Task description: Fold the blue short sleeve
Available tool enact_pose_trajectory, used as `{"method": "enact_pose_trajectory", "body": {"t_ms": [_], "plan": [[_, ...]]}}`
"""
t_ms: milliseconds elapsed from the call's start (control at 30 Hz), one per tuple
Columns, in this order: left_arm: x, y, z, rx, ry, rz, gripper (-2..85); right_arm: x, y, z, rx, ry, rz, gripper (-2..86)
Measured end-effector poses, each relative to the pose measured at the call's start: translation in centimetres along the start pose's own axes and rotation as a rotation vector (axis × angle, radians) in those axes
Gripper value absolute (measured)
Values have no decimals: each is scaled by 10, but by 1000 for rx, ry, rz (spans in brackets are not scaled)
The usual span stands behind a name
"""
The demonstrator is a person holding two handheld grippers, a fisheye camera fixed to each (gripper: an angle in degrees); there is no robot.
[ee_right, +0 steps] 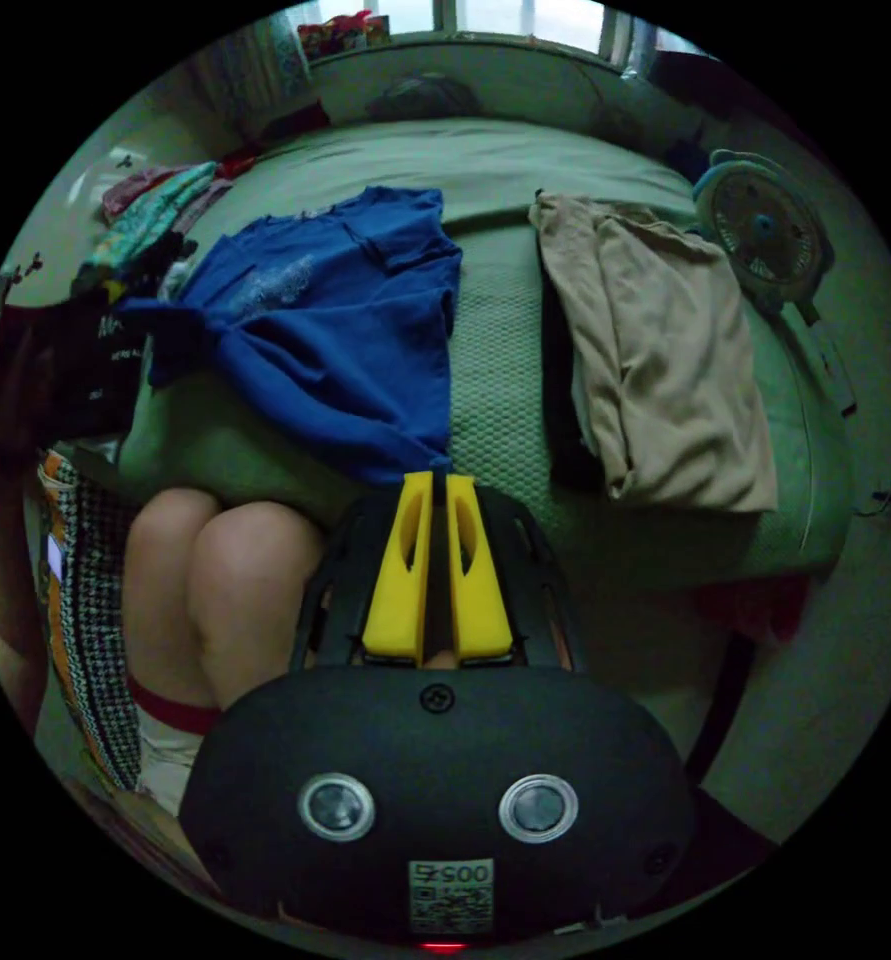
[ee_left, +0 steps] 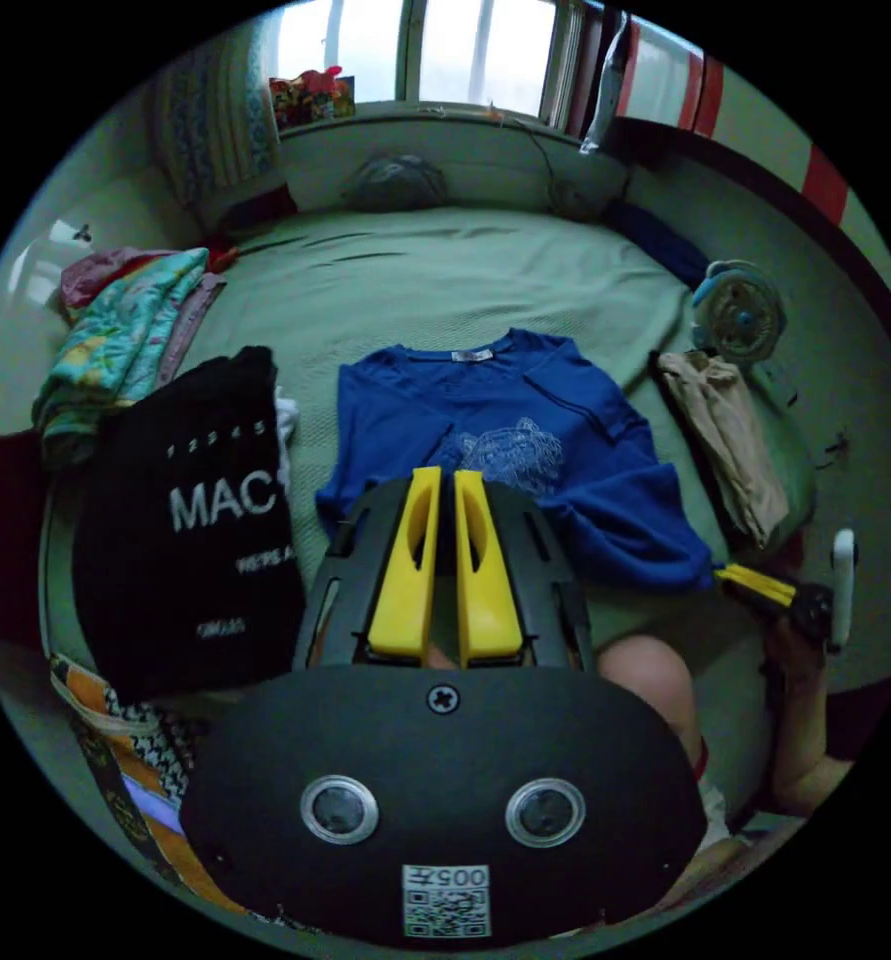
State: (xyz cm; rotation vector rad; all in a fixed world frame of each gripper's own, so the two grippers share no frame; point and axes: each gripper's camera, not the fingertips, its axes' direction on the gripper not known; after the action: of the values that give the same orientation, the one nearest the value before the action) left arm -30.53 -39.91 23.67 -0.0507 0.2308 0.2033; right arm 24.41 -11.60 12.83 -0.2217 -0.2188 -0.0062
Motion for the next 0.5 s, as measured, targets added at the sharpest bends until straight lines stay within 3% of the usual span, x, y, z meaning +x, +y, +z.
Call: {"method": "enact_pose_trajectory", "body": {"t_ms": [267, 500], "plan": [[-31, 113, -64, 13, 148, -75, 32, 2, 66, -74, 120, 1, -54, -11], [-45, 198, -20, -215, 152, -198, 42, 3, 108, -43, -52, -19, -42, -9]]}}
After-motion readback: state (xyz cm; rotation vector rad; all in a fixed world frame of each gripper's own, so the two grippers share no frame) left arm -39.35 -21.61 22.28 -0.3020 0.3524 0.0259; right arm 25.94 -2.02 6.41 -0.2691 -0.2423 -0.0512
